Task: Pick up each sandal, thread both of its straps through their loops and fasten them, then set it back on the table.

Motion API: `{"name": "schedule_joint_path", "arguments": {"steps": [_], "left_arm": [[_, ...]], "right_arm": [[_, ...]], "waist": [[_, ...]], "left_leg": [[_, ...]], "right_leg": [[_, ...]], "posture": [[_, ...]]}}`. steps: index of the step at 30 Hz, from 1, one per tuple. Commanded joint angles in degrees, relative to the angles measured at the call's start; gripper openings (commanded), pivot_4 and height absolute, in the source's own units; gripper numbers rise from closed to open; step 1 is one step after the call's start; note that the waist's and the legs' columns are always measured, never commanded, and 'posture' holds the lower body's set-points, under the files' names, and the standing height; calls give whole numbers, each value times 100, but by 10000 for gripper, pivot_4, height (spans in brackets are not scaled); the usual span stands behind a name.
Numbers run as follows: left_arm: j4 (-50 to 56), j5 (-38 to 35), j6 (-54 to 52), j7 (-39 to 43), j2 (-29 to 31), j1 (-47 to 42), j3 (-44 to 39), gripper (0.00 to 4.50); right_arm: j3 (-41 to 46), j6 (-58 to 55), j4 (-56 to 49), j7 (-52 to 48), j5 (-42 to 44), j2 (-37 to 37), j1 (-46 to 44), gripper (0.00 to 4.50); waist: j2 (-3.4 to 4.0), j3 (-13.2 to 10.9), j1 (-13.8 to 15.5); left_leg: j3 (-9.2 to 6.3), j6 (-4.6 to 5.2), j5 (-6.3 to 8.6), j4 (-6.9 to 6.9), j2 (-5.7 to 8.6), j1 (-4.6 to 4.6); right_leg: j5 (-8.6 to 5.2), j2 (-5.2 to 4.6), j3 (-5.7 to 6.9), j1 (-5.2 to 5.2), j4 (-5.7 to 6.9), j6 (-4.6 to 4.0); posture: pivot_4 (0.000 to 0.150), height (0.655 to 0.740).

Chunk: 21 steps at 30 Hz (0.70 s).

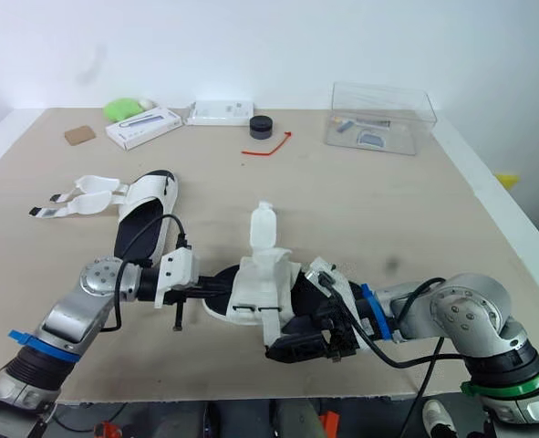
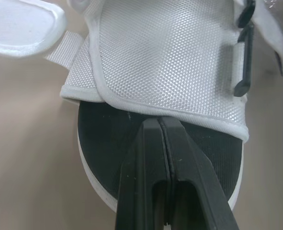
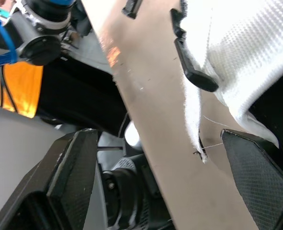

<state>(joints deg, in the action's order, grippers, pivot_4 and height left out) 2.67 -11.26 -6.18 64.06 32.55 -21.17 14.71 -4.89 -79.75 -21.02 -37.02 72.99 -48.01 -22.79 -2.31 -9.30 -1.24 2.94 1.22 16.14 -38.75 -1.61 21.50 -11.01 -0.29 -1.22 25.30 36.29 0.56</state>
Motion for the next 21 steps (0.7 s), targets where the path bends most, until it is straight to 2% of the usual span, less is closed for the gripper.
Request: {"name": "schedule_joint_path", "arguments": {"steps": [1,10,12,13,14,15,21], "left_arm": [[-139,136,181,-171,9,-104,-160,0],[-491,248,477,-345,-36,-239,-218,0],[-486,243,481,-346,-42,-226,-214,0],[-474,236,474,-344,-46,-211,-209,0],[-459,224,460,-340,-52,-194,-202,0],[-443,217,454,-339,-56,-177,-196,0],[-363,185,416,-325,-74,-98,-160,0]], "right_arm": [[-2,108,104,-57,-136,170,-238,44201],[-154,69,432,-208,-695,518,-602,44201],[-201,117,457,-234,-857,555,-605,40477],[-220,156,468,-217,-955,587,-592,37990],[-218,189,483,-193,-1043,631,-574,32672],[-202,207,507,-159,-1113,680,-558,29585],[4,308,735,-67,-1423,963,-596,2146]], "waist": [[0,0,4],[0,0,4],[0,0,4],[0,0,4],[0,0,4],[0,0,4],[0,2,3]], "left_leg": [[-1,0,0,0,0,1],[-2,0,0,0,-1,3],[-1,0,0,0,0,3],[0,0,0,0,1,3],[0,0,0,0,1,3],[0,0,0,-1,1,3],[0,0,0,-1,0,1]], "right_leg": [[0,-1,1,0,0,-1],[3,-2,1,0,-1,-6],[3,-5,1,0,-1,-6],[4,-5,1,0,-1,-5],[4,-6,1,0,-1,-5],[5,-6,1,0,-1,-5],[6,-3,1,-1,0,-6]], "posture": [[1500,7400],[1500,7400],[1500,7400],[1500,7400],[1500,7400],[1500,7400],[1500,7400]]}}
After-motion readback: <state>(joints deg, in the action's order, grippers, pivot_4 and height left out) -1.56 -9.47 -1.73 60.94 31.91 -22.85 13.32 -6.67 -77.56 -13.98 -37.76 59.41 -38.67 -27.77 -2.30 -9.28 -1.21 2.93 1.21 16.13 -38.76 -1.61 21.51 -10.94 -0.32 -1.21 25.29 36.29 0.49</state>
